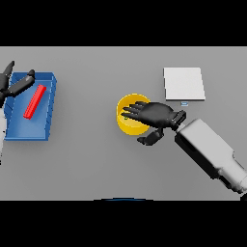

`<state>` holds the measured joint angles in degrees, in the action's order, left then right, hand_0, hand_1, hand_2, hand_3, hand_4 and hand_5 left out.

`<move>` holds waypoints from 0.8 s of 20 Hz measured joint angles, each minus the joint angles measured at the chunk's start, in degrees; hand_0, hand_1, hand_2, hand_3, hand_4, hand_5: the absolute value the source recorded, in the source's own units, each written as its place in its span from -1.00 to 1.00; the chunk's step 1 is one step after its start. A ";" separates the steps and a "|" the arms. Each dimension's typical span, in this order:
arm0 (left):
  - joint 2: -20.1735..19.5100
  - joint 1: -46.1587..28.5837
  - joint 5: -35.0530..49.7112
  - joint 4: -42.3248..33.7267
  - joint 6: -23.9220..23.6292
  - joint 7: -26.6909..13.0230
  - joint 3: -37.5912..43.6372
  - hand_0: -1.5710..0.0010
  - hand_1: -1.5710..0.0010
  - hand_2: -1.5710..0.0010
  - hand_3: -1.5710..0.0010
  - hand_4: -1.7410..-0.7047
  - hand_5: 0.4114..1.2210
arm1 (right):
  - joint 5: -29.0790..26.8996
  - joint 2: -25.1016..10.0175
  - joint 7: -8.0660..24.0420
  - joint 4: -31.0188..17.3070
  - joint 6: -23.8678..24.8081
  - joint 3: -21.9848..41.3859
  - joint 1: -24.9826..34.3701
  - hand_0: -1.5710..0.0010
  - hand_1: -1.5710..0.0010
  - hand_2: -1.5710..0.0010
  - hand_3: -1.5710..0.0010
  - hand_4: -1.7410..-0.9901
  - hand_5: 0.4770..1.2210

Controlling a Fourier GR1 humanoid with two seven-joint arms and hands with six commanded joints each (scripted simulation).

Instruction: Pick up the red beaker and tilt it to pour out 1 green nut into yellow bowl. Pick up the yellow bowl and place it on the metallic measuring scale.

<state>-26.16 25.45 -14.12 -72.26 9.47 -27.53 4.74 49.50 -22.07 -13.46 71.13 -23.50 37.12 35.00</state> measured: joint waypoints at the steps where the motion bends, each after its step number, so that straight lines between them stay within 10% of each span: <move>1: -0.31 0.37 -0.07 0.96 0.11 0.07 0.26 1.00 1.00 1.00 1.00 0.81 -0.28 | 0.69 0.52 0.28 -0.92 -0.25 0.86 0.60 1.00 1.00 1.00 1.00 0.51 -0.47; 10: -0.66 -0.02 -0.33 -0.09 0.59 -0.27 -0.16 1.00 1.00 1.00 1.00 0.83 -0.26 | 1.50 2.56 0.93 -7.39 -1.88 2.17 3.88 0.94 0.92 0.89 0.83 0.28 -0.11; 16: -0.94 -0.06 -0.24 1.00 0.73 1.50 0.11 1.00 1.00 1.00 1.00 0.84 -0.27 | 1.21 2.21 -0.46 -6.58 -1.52 2.40 3.44 -0.42 -0.39 -0.36 -0.12 -0.57 0.71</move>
<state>-27.10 25.38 -14.36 -71.26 10.20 -26.04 4.85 50.72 -19.86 -13.91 64.54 -25.02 39.52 38.44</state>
